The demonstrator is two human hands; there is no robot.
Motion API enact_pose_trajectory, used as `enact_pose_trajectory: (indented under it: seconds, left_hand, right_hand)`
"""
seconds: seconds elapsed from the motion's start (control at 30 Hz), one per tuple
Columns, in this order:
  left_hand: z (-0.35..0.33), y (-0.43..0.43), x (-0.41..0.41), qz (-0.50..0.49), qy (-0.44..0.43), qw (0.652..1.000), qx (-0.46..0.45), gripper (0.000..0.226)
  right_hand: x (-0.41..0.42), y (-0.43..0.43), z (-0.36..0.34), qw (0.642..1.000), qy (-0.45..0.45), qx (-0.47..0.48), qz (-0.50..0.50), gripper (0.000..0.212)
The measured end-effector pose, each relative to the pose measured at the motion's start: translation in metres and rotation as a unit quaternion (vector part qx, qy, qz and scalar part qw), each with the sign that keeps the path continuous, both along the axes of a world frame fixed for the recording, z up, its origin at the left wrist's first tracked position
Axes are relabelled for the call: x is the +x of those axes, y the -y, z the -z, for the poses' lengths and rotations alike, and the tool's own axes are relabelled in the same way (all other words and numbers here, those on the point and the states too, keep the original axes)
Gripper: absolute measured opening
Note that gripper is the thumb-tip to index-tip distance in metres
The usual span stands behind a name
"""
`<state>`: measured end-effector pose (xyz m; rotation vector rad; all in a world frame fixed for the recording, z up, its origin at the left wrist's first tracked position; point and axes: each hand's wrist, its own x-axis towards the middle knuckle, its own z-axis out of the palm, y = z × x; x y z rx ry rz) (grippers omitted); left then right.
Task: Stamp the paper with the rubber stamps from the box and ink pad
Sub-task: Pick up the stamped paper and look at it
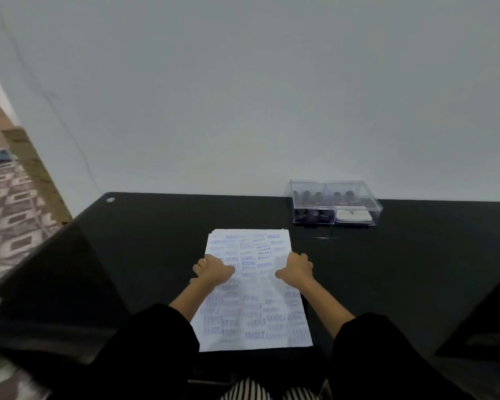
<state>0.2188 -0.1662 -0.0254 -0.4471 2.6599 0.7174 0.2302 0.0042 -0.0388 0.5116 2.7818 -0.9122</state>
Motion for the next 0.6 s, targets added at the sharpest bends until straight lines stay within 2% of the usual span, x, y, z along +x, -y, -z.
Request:
enact_pose_trajectory:
  seconds: [0.1,0.23,0.33,0.4,0.5,0.6]
  left_hand:
    - [-0.007,0.010,0.000,-0.041,-0.016,0.998,0.039,0.067]
    - [-0.008,0.016,0.001,-0.094,-0.011,0.979,0.182,0.049]
    - [0.000,0.018,0.002,-0.091,-0.059,0.970,0.216,0.028]
    - [0.001,0.019,0.002,-0.091,-0.099,0.960,0.245,0.014]
    - [-0.009,0.024,-0.002,-0.075,-0.174,0.936,0.298,0.012]
    - [-0.029,0.029,-0.006,-0.033,-0.241,0.903,0.354,0.014]
  right_hand:
    - [0.005,0.000,0.002,0.999,-0.002,0.026,0.021,0.038]
    - [0.006,-0.003,0.005,0.999,0.002,0.029,0.033,0.043]
    - [0.005,-0.007,0.007,0.999,0.003,0.004,0.046,0.045]
    - [0.004,-0.011,0.011,0.997,-0.006,-0.042,0.058,0.040]
    - [0.002,-0.013,0.017,0.988,-0.053,-0.115,0.087,0.025]
    - [-0.003,-0.012,0.012,0.964,-0.079,-0.219,0.128,0.032]
